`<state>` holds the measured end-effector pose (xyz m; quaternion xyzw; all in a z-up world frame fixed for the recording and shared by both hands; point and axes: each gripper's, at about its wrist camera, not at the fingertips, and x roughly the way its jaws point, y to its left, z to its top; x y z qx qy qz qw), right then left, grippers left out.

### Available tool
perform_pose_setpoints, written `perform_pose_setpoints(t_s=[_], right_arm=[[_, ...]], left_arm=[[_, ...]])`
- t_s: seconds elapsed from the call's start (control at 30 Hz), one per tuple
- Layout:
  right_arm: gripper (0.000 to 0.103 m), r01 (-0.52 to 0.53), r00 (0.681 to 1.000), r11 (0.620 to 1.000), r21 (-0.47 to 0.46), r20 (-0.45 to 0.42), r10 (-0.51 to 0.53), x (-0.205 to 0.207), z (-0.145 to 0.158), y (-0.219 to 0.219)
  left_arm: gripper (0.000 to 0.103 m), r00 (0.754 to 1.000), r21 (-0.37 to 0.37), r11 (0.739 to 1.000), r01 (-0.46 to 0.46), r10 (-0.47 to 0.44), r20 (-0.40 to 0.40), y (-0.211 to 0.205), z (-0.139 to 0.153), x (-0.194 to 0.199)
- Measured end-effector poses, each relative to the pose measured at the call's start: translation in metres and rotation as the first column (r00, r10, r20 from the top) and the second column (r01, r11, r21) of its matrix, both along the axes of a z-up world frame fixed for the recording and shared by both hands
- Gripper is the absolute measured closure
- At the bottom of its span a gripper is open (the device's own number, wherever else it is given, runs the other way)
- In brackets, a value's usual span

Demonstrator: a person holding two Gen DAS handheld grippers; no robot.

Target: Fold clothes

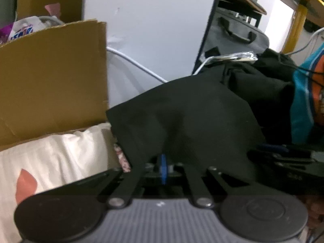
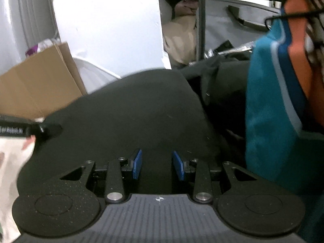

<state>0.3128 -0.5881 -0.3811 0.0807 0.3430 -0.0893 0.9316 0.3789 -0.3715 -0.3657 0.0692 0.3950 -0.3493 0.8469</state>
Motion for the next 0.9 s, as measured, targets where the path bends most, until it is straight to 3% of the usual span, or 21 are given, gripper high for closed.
perform_pose_setpoints(t_s=[0.2,0.37,0.53,0.67,0.9], right_arm=[[0.063,0.040,0.998,0.999,0.004,-0.043,-0.040,-0.026,-0.010,-0.013],[0.063,0.085,0.995,0.996,0.012,-0.047,-0.084,-0.048,-0.002,-0.018],[0.062,0.069,0.998,0.997,0.045,0.008,-0.069,-0.062,0.015,-0.005],[0.062,0.041,0.999,0.997,0.067,0.025,-0.043,-0.063,0.021,0.009],[0.062,-0.001,1.000,0.998,0.069,-0.013,0.002,-0.056,0.005,0.029]], left_arm=[[0.100,0.998,0.062,0.998,-0.025,0.021,0.057,0.008,0.008,-0.003],[0.098,0.997,0.046,0.999,-0.025,0.021,0.077,0.016,0.031,-0.014],[0.053,0.996,0.003,1.000,0.009,-0.009,0.087,0.017,0.046,-0.034],[0.044,0.995,-0.004,0.999,0.032,-0.032,0.095,0.007,0.044,-0.051],[0.044,0.996,0.058,0.997,0.053,-0.057,0.062,-0.012,0.010,-0.065]])
